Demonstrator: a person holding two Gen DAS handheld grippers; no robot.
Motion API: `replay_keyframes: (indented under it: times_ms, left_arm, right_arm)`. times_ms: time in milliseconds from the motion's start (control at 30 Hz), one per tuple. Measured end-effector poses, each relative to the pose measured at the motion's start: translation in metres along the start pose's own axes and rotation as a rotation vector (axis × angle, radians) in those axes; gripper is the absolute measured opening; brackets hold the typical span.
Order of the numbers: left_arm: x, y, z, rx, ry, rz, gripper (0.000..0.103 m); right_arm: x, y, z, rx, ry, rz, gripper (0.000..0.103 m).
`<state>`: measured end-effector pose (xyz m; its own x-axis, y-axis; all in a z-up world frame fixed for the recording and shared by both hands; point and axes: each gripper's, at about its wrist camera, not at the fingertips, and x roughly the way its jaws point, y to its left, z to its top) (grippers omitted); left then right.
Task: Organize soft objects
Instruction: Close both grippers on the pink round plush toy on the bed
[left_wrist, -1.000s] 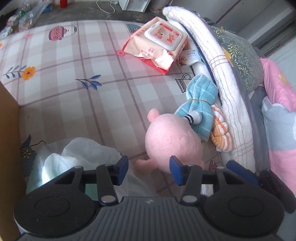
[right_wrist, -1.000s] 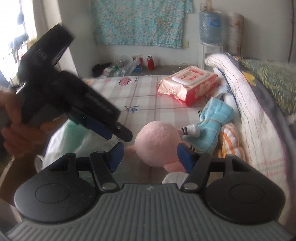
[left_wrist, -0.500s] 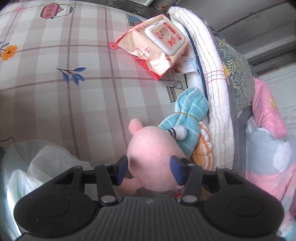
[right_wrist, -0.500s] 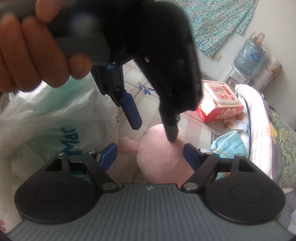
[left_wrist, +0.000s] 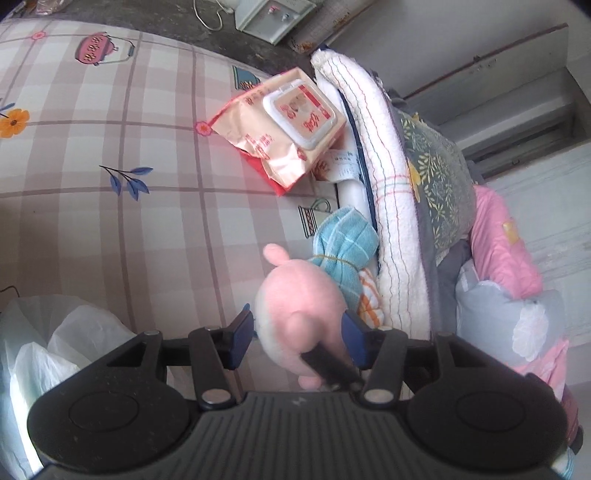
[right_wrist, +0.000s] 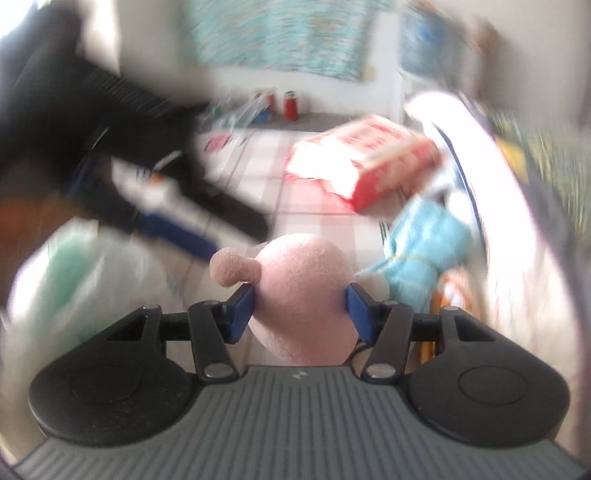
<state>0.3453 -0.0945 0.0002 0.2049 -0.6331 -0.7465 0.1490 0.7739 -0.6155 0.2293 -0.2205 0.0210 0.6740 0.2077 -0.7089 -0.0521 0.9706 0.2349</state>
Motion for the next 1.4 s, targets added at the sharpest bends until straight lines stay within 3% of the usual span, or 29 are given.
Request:
replay_keyframes:
  times_ms: [167,367,533,633,800,1067,1267,1400]
  left_arm:
    - [-0.016,-0.006,-0.003,0.069,-0.070,0.041,0.053]
    - [-0.037,-0.026,-0.020,0.328,-0.162,0.114,0.069]
    - [-0.031,-0.042,-0.033,0.491,-0.118,0.125,0.075]
    - [-0.020,-0.056,-0.040,0.593,-0.069,0.094,0.082]
    - [0.011,-0.072,-0.043,0.657,-0.035,0.155,0.085]
    - [0.046,-0.083,-0.039,0.733,-0.011,0.245,0.078]
    - [0.058,-0.076,-0.031,0.692,-0.020,0.269,0.064]
    - [0.056,-0.068,-0.024,0.622,-0.019,0.247,0.063]
  right_arm:
    - [0.002,-0.055,0.002,0.326,0.007,0.146,0.051]
    - [0.004,-0.097,-0.006,0.601,0.024,0.311,0.051]
    - [0.019,-0.112,-0.012,0.736,0.054,0.394,0.051]
    - [0.028,-0.116,-0.014,0.815,0.075,0.464,0.051]
    - [0.040,-0.114,-0.010,0.819,0.105,0.444,0.051]
    - [0.050,-0.118,0.001,0.789,0.104,0.416,0.054]
    - [0.045,-0.117,0.008,0.752,0.086,0.390,0.054]
    - [0.055,-0.118,0.006,0.766,0.097,0.393,0.054]
